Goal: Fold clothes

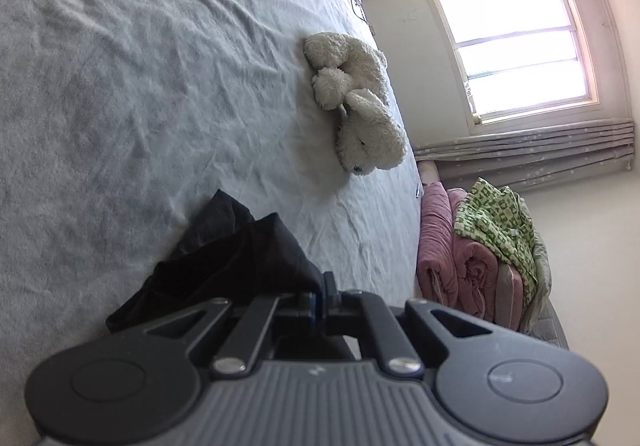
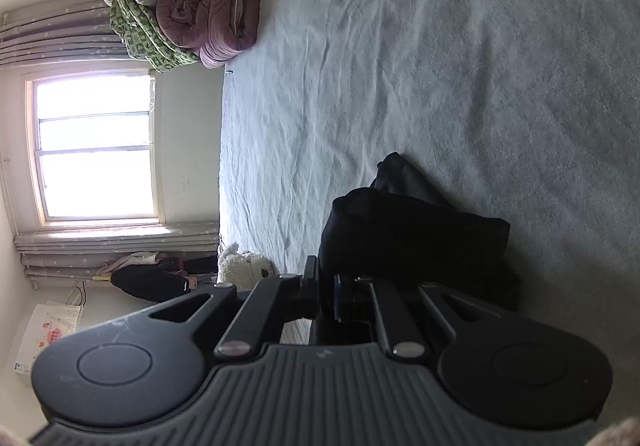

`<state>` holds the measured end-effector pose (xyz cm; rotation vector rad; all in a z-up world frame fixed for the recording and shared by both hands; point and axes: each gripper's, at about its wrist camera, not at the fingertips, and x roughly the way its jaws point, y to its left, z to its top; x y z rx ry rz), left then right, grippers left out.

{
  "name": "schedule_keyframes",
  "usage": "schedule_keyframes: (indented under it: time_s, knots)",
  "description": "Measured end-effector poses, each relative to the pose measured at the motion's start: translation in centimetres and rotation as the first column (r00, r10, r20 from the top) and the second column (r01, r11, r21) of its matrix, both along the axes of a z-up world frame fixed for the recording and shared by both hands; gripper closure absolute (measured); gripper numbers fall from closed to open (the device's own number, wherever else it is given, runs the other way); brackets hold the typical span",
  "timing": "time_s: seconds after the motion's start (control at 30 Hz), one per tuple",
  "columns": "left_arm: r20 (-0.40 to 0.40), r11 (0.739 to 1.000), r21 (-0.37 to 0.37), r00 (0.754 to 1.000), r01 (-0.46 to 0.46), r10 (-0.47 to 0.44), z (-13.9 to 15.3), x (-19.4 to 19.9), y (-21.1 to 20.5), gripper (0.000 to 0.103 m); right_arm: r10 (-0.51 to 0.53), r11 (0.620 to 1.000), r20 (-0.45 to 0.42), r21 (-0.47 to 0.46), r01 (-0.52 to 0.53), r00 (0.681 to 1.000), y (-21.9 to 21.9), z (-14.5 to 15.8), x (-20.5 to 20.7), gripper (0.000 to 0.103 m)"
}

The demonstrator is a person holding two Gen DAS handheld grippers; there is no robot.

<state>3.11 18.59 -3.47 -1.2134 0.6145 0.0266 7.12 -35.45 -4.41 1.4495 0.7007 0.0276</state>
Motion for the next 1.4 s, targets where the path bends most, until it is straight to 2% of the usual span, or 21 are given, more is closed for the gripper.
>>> schedule_keyframes:
  time_s: [0.17,0.23,0.27,0.33,0.4,0.47,0.53,0.6,0.63,0.7,0.77,0.8,0.87,0.93,0.97,1.0,1.07,1.17,1.23,1.33,1.4]
  knots:
    - [0.032,0.995,0.096,0.999,0.034,-0.037,-1.0,2.0,0.5,0.096,0.053,0.998,0.021,-0.023,-0.053,0.998,-0.2,-2.2,2.4,0.085]
    - [0.058,0.993,0.116,0.997,0.034,-0.041,-1.1,2.0,1.0,0.07,0.053,0.998,0.042,-0.015,-0.053,0.998,-0.5,-2.7,2.4,0.075]
    - [0.071,0.989,0.146,0.996,0.035,-0.046,-0.8,2.0,1.3,0.065,0.051,0.999,0.065,-0.019,-0.05,0.997,-0.8,-2.5,2.0,0.066]
    - [0.095,0.977,0.212,0.994,0.036,-0.058,0.0,1.9,1.7,0.06,0.055,0.997,0.114,-0.058,-0.048,0.992,-1.4,-1.8,1.5,0.06]
    - [0.092,0.941,0.329,0.989,0.079,-0.115,0.8,2.2,1.7,0.051,0.085,0.989,0.151,-0.129,-0.066,0.985,-1.7,-1.0,1.3,0.06]
    - [0.056,0.879,0.462,0.985,0.119,-0.163,1.1,2.7,1.4,0.043,0.145,0.953,0.171,-0.289,-0.091,0.974,-1.6,0.3,1.4,0.059]
    - [0.031,0.835,0.53,0.98,0.149,-0.194,0.7,3.3,1.3,0.043,0.221,0.867,0.177,-0.486,-0.111,0.959,-1.0,1.5,1.7,0.057]
    - [0.034,0.815,0.558,0.977,0.157,-0.212,0.1,3.9,1.5,0.043,0.298,0.754,0.165,-0.644,-0.126,0.94,0.0,2.0,2.3,0.052]
    - [0.038,0.82,0.551,0.976,0.157,-0.213,-0.3,4.3,1.6,0.044,0.33,0.701,0.155,-0.701,-0.132,0.931,0.6,2.0,2.6,0.052]
    - [0.047,0.834,0.529,0.976,0.156,-0.213,-1.1,5.0,1.9,0.046,0.368,0.646,0.151,-0.751,-0.135,0.917,1.4,1.4,3.0,0.052]
    - [0.057,0.854,0.496,0.976,0.156,-0.211,-1.9,5.4,2.0,0.048,0.393,0.644,0.159,-0.751,-0.148,0.906,2.1,0.5,3.4,0.052]
    - [0.05,0.857,0.489,0.976,0.162,-0.213,-2.2,5.6,2.0,0.055,0.405,0.641,0.159,-0.751,-0.155,0.9,2.4,0.1,3.6,0.052]
    - [0.039,0.854,0.493,0.975,0.17,-0.217,-2.7,5.9,1.7,0.07,0.424,0.623,0.157,-0.765,-0.162,0.892,2.9,-0.5,4.1,0.052]
    - [0.036,0.841,0.512,0.974,0.172,-0.222,-2.9,6.0,1.4,0.098,0.432,0.582,0.152,-0.8,-0.146,0.889,3.6,-0.9,3.9,0.055]
    - [0.052,0.832,0.53,0.974,0.162,-0.223,-2.8,5.8,1.1,0.098,0.436,0.554,0.148,-0.822,-0.135,0.888,3.8,-0.9,4.0,0.081]
    - [0.076,0.821,0.553,0.972,0.143,-0.221,-2.5,5.5,0.9,0.098,0.437,0.533,0.156,-0.839,-0.115,0.886,4.0,-0.7,3.8,0.096]
    - [0.144,0.806,0.583,0.963,0.103,-0.228,-1.5,4.8,0.4,0.098,0.438,0.492,0.177,-0.868,-0.07,0.881,4.4,-0.2,3.2,0.096]
    - [0.178,0.801,0.596,0.963,0.06,-0.204,-1.2,4.8,0.4,0.098,0.428,0.47,0.152,-0.879,-0.076,0.891,4.4,-0.7,4.0,0.096]
    - [0.144,0.785,0.615,0.969,0.071,-0.2,-2.0,5.5,0.2,0.098,0.421,0.457,0.133,-0.885,-0.083,0.897,4.4,-1.1,4.5,0.096]
    - [0.044,0.722,0.68,0.977,0.124,-0.21,-3.7,6.5,-0.7,0.097,0.409,0.438,0.105,-0.894,-0.094,0.906,4.3,-1.7,5.4,0.096]
    - [0.023,0.713,0.688,0.978,0.135,-0.207,-3.9,6.8,-0.8,0.093,0.405,0.444,0.079,-0.888,-0.121,0.911,4.1,-2.3,5.7,0.096]
